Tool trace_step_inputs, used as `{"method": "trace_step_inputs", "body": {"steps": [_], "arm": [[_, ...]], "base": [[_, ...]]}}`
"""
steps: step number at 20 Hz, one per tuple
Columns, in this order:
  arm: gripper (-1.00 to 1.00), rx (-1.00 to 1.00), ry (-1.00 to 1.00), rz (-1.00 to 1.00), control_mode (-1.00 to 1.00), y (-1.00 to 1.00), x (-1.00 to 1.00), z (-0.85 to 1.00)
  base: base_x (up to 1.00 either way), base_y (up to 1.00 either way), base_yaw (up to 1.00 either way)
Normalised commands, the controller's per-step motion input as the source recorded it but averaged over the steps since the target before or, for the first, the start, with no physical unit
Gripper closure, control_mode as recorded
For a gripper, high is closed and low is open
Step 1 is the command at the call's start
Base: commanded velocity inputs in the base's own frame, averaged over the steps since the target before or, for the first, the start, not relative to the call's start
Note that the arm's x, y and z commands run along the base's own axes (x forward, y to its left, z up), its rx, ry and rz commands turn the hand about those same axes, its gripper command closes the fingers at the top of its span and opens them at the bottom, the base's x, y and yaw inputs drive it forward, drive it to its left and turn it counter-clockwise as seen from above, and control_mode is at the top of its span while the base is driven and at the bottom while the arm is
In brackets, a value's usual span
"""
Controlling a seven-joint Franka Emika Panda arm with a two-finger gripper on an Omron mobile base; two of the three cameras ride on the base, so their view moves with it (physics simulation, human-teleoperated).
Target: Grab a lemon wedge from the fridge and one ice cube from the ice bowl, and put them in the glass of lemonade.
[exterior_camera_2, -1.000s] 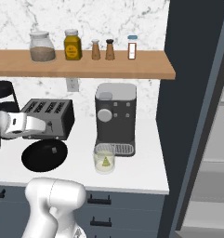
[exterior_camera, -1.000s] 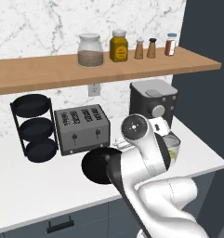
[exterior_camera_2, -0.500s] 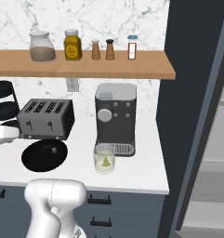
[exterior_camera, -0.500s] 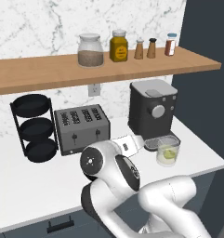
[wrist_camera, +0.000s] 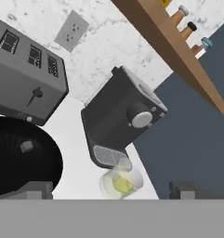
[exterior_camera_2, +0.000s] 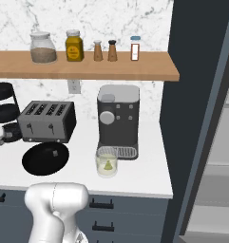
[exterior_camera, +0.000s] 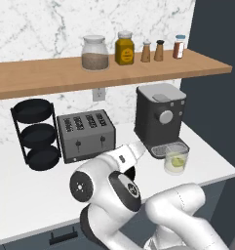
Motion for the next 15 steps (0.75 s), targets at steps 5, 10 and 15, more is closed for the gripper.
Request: {"method": "trace_step_inputs", "body": {"steps": [5,10,15], "arm": [[-1.00,-0.22,0.02,0.00,-1.00,0.33,0.10,0.17],[-1.00,-0.16,0.00,0.00,-1.00,0.12,0.31,0.10],[-1.00,-0.05,0.02,0.00,-1.00,0.00,0.03,0.29]], "base": [[0.00,0.00,0.00],[0.00,0.00,0.00],[0.00,0.00,0.00]]}}
